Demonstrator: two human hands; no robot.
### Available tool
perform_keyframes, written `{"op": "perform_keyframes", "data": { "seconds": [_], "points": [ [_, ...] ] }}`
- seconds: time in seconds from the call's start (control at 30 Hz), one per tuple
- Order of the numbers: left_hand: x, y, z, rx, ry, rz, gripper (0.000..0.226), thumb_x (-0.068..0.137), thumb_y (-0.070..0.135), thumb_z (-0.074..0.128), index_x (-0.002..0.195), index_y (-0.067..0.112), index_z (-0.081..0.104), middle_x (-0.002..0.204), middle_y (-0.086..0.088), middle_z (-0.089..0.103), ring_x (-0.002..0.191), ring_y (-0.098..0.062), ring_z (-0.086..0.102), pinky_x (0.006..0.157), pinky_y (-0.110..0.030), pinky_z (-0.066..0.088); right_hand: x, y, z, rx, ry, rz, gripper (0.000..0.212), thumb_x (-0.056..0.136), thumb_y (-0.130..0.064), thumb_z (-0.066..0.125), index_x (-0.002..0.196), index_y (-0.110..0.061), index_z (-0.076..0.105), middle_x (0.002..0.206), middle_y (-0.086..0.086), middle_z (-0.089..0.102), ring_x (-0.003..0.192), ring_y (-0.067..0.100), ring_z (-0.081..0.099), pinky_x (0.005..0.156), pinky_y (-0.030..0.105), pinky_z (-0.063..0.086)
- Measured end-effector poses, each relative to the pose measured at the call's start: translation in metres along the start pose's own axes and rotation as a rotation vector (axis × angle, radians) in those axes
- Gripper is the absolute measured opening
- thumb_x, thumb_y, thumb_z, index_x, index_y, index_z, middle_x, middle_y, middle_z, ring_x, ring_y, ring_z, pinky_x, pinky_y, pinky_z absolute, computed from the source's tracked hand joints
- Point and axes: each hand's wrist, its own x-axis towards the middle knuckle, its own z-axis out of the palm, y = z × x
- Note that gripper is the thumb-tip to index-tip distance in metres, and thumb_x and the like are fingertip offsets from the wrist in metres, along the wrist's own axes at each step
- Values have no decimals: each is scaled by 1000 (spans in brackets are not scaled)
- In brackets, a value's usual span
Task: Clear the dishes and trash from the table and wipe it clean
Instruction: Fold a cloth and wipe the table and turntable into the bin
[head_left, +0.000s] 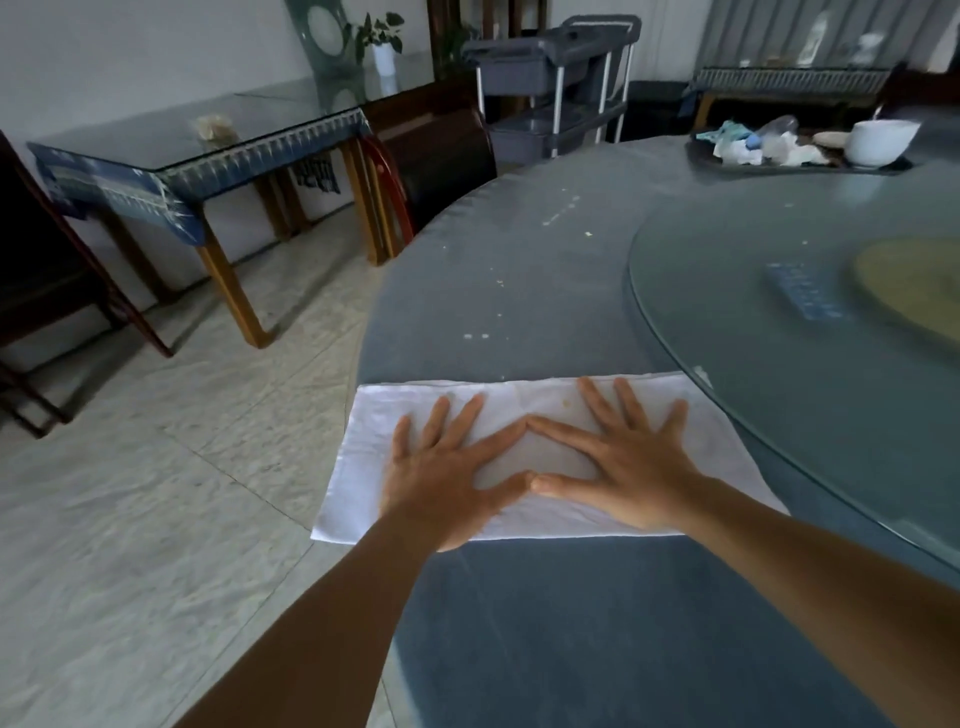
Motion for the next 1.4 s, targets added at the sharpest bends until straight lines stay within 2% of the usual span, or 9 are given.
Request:
{"op": "perform_keyframes", "data": {
  "seconds": [0.33, 0.5, 0.6, 0.67, 0.77, 0.93, 1.23, 1.4],
  "points": [
    [68, -46, -9, 15, -19, 163, 69, 77, 90, 3, 143, 72, -10, 166, 21, -17, 154, -16, -19, 122, -55, -10, 48, -13, -8, 35, 38, 124, 83, 55, -109, 1, 134, -85, -10, 169, -7, -28, 154, 35, -27, 109, 82, -9],
    [105, -68, -16, -6, -26, 239, 65, 83, 88, 10, 144, 71, -7, 167, 20, -15, 154, -15, -19, 122, -54, -10, 76, -24, -12, 33, 59, 209, 81, 49, -109, -6, 127, -89, -13, 169, -7, -28, 156, 34, -23, 111, 81, -8],
    [131, -82, -18, 13, -28, 282, 72, 76, 89, 1, 145, 70, -7, 167, 20, -14, 155, -15, -18, 122, -55, -8, 98, -25, -15, 33, 72, 239, 78, 52, -109, -2, 127, -89, -13, 169, -7, -26, 156, 35, -22, 110, 82, -6],
    [147, -90, -20, 24, -40, 301, 69, 79, 88, 3, 144, 70, -9, 167, 19, -15, 155, -16, -18, 122, -55, -8, 113, -25, -16, 32, 79, 259, 79, 57, -107, 4, 131, -87, -10, 170, -7, -25, 156, 35, -22, 110, 82, -5],
    [174, -99, -22, 18, -46, 328, 65, 82, 86, 8, 143, 72, -9, 167, 19, -14, 155, -17, -16, 122, -54, -8, 135, -23, -19, 38, 79, 293, 83, 53, -109, 1, 132, -86, -9, 170, -8, -24, 156, 35, -22, 110, 82, -7],
    [220, -113, -25, 6, -23, 352, 73, 72, 88, -2, 143, 72, -9, 168, 19, -11, 156, -17, -11, 123, -54, -5, 176, -17, -30, 38, 75, 331, 75, 63, -105, 9, 133, -86, -9, 171, -7, -22, 156, 34, -23, 110, 82, -7],
    [329, -134, -37, 19, -38, 398, 76, 69, 87, -3, 143, 71, -9, 167, 21, -11, 156, -16, -11, 123, -52, -4, 267, 7, -53, 57, 70, 398, 80, 60, -104, 6, 136, -83, -10, 170, -7, -24, 155, 34, -26, 109, 82, -10],
    [401, -144, -44, 27, -37, 427, 69, 70, 88, -4, 137, 76, -13, 167, 22, -12, 156, -15, -11, 124, -51, -3, 328, 29, -69, 66, 82, 419, 80, 62, -105, 6, 137, -82, -10, 170, -5, -24, 154, 35, -27, 108, 82, -11]
  ]
}}
